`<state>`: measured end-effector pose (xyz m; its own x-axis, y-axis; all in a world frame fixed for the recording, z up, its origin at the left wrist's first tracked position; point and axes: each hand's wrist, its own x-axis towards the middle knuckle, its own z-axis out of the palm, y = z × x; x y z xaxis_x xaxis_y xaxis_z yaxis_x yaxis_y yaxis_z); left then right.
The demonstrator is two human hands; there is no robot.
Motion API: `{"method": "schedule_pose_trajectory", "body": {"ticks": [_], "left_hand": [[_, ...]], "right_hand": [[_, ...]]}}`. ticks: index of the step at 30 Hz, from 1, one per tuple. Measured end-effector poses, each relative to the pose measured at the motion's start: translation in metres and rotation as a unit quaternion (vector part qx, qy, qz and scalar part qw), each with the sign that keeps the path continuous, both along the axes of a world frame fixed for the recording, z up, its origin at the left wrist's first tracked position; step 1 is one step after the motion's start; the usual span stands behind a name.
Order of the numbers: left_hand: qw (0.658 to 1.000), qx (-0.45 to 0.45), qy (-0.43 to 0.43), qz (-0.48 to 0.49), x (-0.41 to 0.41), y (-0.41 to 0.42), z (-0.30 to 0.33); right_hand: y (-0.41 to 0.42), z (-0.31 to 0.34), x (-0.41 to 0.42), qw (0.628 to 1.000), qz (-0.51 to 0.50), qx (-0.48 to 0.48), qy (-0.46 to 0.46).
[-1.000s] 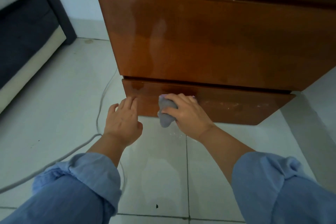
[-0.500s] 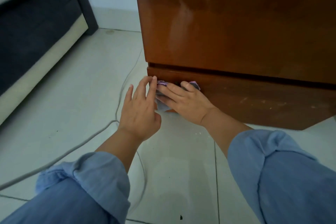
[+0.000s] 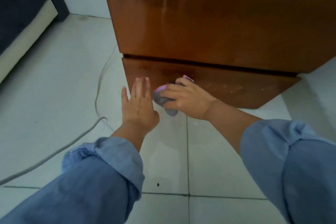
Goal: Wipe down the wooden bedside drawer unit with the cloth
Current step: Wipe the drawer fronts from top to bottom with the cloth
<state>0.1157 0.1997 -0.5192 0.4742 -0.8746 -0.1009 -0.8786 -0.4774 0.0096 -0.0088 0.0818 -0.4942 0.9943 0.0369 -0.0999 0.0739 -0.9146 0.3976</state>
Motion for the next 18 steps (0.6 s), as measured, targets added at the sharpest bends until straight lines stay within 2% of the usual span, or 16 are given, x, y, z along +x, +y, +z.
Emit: {"method": "schedule_pose_trajectory", "body": {"ticks": [4, 9, 18], "left_hand": [[0.997, -0.006, -0.059, -0.041, -0.006, -0.003, 0.016], [0.99, -0.047, -0.117, -0.066, -0.004, -0.019, 0.013], [0.994, -0.058, -0.08, -0.05, -0.03, -0.03, -0.013]], "right_hand": [[-0.012, 0.018, 0.002, 0.999, -0.027, -0.017, -0.027], [-0.032, 0.015, 0.005, 0.997, -0.006, -0.045, -0.068], [-0.053, -0.045, -0.024, 0.984, 0.04, -0.148, 0.093]]}}
